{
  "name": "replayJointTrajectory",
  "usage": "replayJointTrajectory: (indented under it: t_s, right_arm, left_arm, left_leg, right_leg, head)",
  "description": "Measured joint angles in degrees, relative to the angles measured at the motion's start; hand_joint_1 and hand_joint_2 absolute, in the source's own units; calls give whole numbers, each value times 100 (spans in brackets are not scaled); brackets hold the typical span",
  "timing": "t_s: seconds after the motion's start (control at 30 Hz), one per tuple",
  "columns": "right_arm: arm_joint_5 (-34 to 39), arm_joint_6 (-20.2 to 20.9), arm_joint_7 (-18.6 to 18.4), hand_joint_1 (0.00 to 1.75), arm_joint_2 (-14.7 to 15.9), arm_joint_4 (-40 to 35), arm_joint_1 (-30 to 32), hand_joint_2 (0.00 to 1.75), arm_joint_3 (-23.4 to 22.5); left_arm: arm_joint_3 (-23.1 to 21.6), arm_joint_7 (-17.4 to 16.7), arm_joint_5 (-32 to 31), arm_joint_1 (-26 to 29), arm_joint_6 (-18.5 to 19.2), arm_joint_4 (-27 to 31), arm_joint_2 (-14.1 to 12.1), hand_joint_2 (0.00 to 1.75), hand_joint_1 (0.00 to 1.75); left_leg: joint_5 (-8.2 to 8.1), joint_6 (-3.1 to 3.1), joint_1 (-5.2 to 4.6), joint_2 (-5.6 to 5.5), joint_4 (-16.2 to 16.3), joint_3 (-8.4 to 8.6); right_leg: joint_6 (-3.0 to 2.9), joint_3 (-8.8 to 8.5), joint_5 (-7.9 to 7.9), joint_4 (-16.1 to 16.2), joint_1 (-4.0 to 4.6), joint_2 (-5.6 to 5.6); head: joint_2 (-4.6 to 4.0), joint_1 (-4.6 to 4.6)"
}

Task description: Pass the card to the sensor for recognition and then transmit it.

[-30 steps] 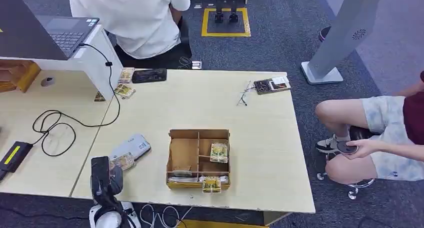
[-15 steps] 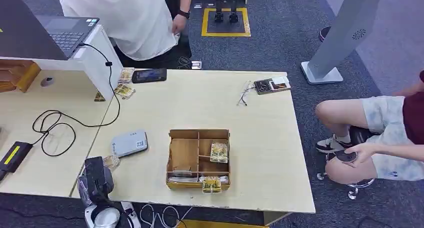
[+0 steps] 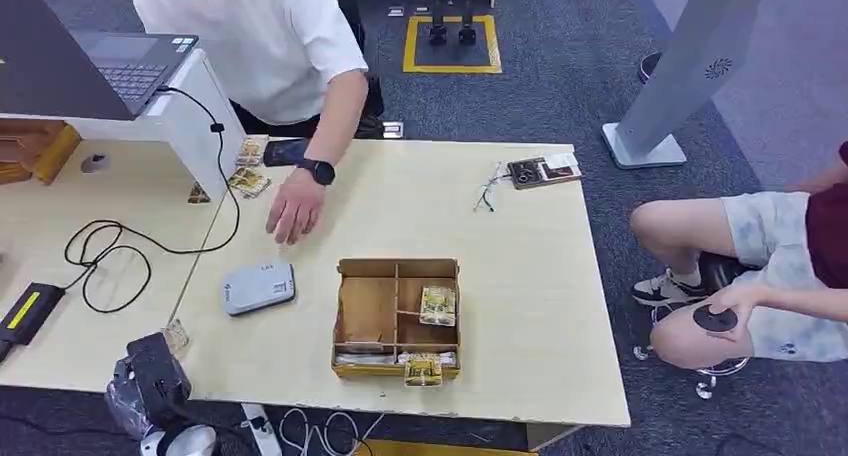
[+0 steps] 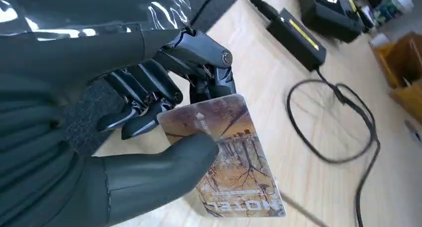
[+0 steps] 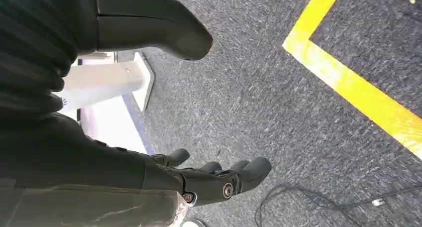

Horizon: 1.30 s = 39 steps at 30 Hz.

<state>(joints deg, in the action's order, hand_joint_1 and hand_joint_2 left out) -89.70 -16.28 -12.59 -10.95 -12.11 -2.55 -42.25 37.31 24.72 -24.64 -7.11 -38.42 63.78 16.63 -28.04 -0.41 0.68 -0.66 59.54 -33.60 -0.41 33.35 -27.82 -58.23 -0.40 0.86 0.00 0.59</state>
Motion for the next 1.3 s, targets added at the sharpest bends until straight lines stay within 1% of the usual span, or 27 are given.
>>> replayJointTrajectory:
  t_s: [0.1, 0.27, 0.33, 0.4, 0.57, 0.73, 0.9, 1.03, 1.1, 1.2, 1.3]
  right_arm:
    - [0, 2, 0, 0, 0, 0, -4, 175, 30]
    - [0, 2, 0, 0, 0, 0, -4, 175, 72]
    - [0, 0, -2, 0, 0, 0, -3, 175, 81]
    - [0, -2, -9, 0, 0, 0, -4, 175, 85]
    - [0, -20, -15, 0, 0, 0, -3, 175, 92]
    - [0, -26, -15, 0, 0, 0, -2, 175, 138]
    - [0, 2, 2, 0, 0, 0, -5, 175, 245]
    - [0, 24, 31, 0, 0, 2, -4, 175, 308]
    - [0, 35, 44, 0, 0, 2, -5, 175, 359]
    - [0, 61, 48, 0, 0, 7, -4, 175, 400]
    - [0, 79, 48, 0, 0, 7, -5, 175, 437]
  left_arm:
    - [173, 207, 210, 0, 0, 135, 7, 175, 175]
    - [385, 664, 509, 0, 0, 443, 26, 175, 175]
    - [407, 885, 525, -2, 0, 614, 31, 175, 175]
    - [405, 958, 461, -7, 2, 781, 31, 175, 175]
    - [296, 1004, -90, -19, 2, 1361, 33, 175, 175]
    - [-85, 944, -853, -46, 2, 2016, 28, 175, 175]
    - [-581, 789, -2009, -76, 2, 2623, 11, 175, 175]
    - [-837, 783, -2573, -110, 2, 2892, 0, 175, 175]
    - [-872, 877, -2901, -112, 2, 3040, -2, 175, 175]
    - [-887, 1015, -3226, -115, 2, 3174, -4, 175, 175]
    - [-887, 1063, -3615, -118, 2, 3231, -4, 175, 175]
  left_leg:
    - [0, 0, 0, 0, 0, 0]
    - [0, 0, 0, 0, 0, -1]
    - [0, 0, 0, 0, 0, -1]
    - [0, 0, -1, 0, 0, 0]
    - [0, 0, 0, 0, 1, 0]
    - [0, 0, 0, -1, 1, 0]
    - [0, 0, -1, -2, 1, -1]
    - [0, 0, -1, -2, 1, -1]
    - [0, 0, -1, -1, 1, -1]
    - [0, 0, -1, -1, 1, -1]
    - [0, 0, -1, -1, 0, 0]
  right_leg:
    - [0, 0, 0, -1, 0, -1]
    - [0, 0, 0, -1, 0, -1]
    - [0, -1, 0, 0, 0, -2]
    - [0, -1, 0, 0, 0, -1]
    - [0, 0, 0, 0, 0, -1]
    - [0, -1, 1, 0, 0, -2]
    - [0, -2, 0, 0, 0, -5]
    - [0, -1, 1, 0, 0, -4]
    - [0, -1, 0, 0, 0, -2]
    - [0, 0, 0, 0, 0, -2]
    - [0, 1, 0, -1, 0, -2]
  head:
    - [0, 0]
    - [0, 0]
    - [0, 0]
    - [0, 0]
    - [0, 0]
    - [0, 0]
    - [0, 0]
    - [0, -2]
    - [0, 0]
    - [0, -2]
    - [0, 0]
